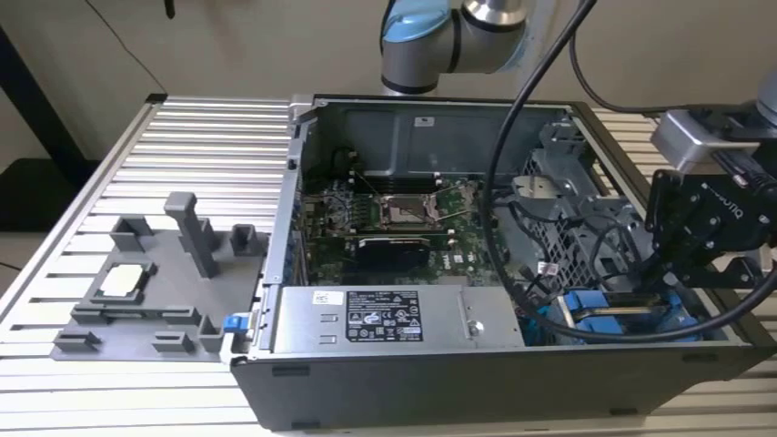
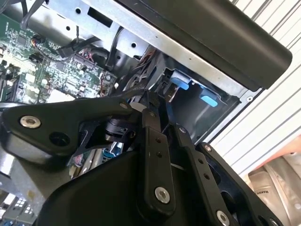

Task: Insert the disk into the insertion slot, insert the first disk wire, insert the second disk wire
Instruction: 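Insert the first disk wire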

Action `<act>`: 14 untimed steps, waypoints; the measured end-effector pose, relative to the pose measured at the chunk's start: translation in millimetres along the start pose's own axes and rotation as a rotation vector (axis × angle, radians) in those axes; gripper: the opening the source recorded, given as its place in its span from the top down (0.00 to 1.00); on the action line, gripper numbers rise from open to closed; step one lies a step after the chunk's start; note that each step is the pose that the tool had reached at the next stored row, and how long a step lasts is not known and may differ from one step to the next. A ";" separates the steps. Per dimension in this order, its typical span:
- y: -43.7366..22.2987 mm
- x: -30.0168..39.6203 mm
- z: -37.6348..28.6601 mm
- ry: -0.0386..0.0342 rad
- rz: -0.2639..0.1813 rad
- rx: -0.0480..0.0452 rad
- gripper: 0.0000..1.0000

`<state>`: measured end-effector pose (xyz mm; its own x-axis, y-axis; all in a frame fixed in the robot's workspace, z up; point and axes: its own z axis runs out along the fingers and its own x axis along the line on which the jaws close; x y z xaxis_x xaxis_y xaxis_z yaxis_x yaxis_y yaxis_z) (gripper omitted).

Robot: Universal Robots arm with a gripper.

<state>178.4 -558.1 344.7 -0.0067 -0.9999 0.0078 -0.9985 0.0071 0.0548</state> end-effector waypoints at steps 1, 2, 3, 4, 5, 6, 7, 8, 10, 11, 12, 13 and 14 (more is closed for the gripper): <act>-0.3 0.2 0.5 0.0000 0.000 -0.0001 0.81; -0.5 0.3 1.0 -0.0001 0.000 -0.0002 0.81; -0.8 0.4 1.4 0.0000 0.000 -0.0003 0.81; -1.2 0.5 1.8 0.0000 0.000 -0.0003 0.81; -1.4 0.7 2.3 0.0000 0.000 -0.0004 0.81; -1.6 0.8 2.7 0.0000 0.000 -0.0004 0.81; -1.9 0.8 3.1 0.0001 0.000 -0.0004 0.81; -1.9 0.8 3.3 0.0002 0.000 -0.0004 0.81; -2.0 0.8 4.0 0.0000 0.000 -0.0003 0.81; -2.1 0.8 4.3 0.0000 0.000 -0.0003 0.81; -2.1 0.8 4.7 -0.0001 0.000 -0.0004 0.81; -2.2 0.8 5.0 0.0001 0.001 -0.0004 0.81; -2.2 0.8 5.2 0.0001 0.001 -0.0004 0.81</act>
<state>180.3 -558.9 339.3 -0.0075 -0.9999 0.0080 -0.9984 0.0080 0.0552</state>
